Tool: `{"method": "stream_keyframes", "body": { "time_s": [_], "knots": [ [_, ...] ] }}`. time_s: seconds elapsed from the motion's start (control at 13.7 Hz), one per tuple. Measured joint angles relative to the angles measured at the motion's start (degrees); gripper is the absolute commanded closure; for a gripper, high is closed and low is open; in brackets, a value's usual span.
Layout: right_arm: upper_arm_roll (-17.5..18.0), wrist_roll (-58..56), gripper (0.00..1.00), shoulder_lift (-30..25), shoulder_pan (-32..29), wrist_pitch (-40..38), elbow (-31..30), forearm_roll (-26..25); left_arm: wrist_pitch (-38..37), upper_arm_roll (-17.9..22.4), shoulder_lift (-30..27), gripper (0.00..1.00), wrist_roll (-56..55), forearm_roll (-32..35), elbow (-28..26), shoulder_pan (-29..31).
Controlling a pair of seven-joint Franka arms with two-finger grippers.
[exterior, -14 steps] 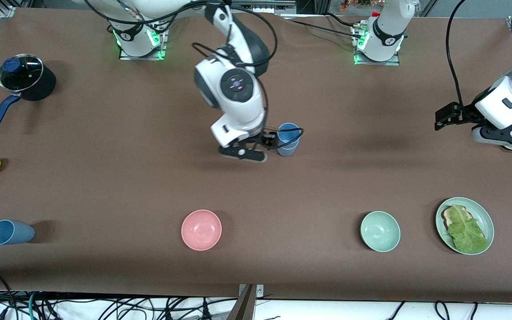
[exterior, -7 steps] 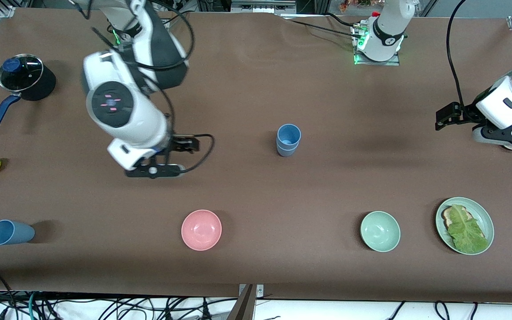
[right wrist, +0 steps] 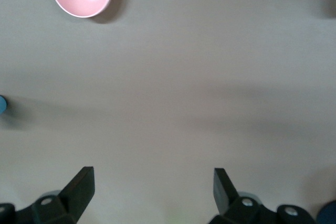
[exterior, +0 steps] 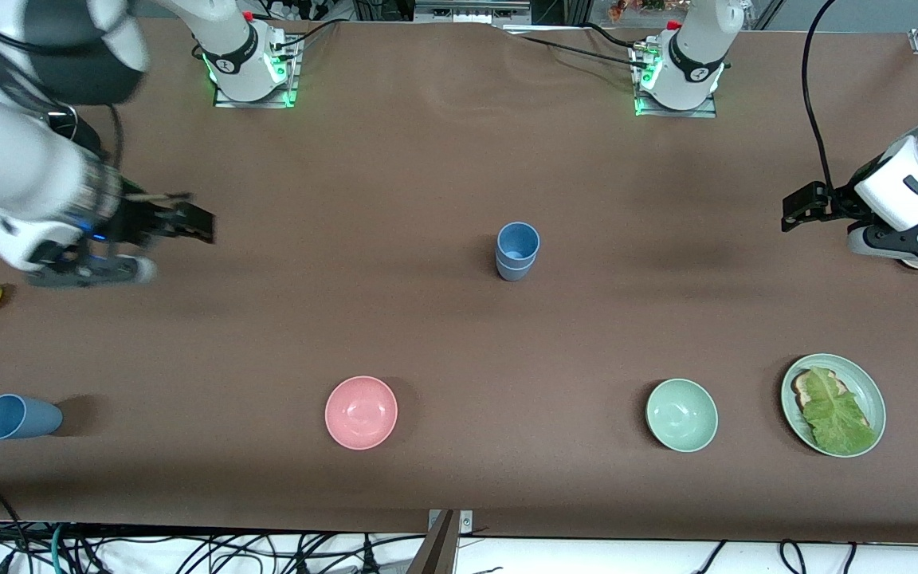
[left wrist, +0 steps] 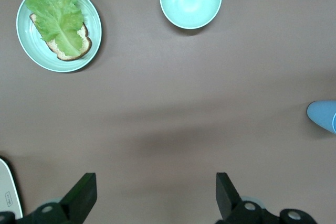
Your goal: Stack blue cups with both arms
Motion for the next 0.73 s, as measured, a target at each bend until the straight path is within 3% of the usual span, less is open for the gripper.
{"method": "stream_keyframes", "body": {
  "time_s": [0.15,0.37,0.73],
  "knots": [
    [3.3,-3.7,0.00,-5.3,-5.6,-0.1,-3.6,-3.2,0.0,0.0,0.0,0.00,0.0,0.0,0.0,0.0],
    [11.1,-4.3,0.00,-11.3,-12.0,-0.6,-7.3,-7.6,-0.1,0.0,-0.1,0.00,0.0,0.0,0.0,0.0],
    [12.7,-4.3,0.00,-13.2,-12.8,-1.1,-7.6,-8.6,-0.1,0.0,-0.1,0.00,0.0,0.0,0.0,0.0]
  ]
}}
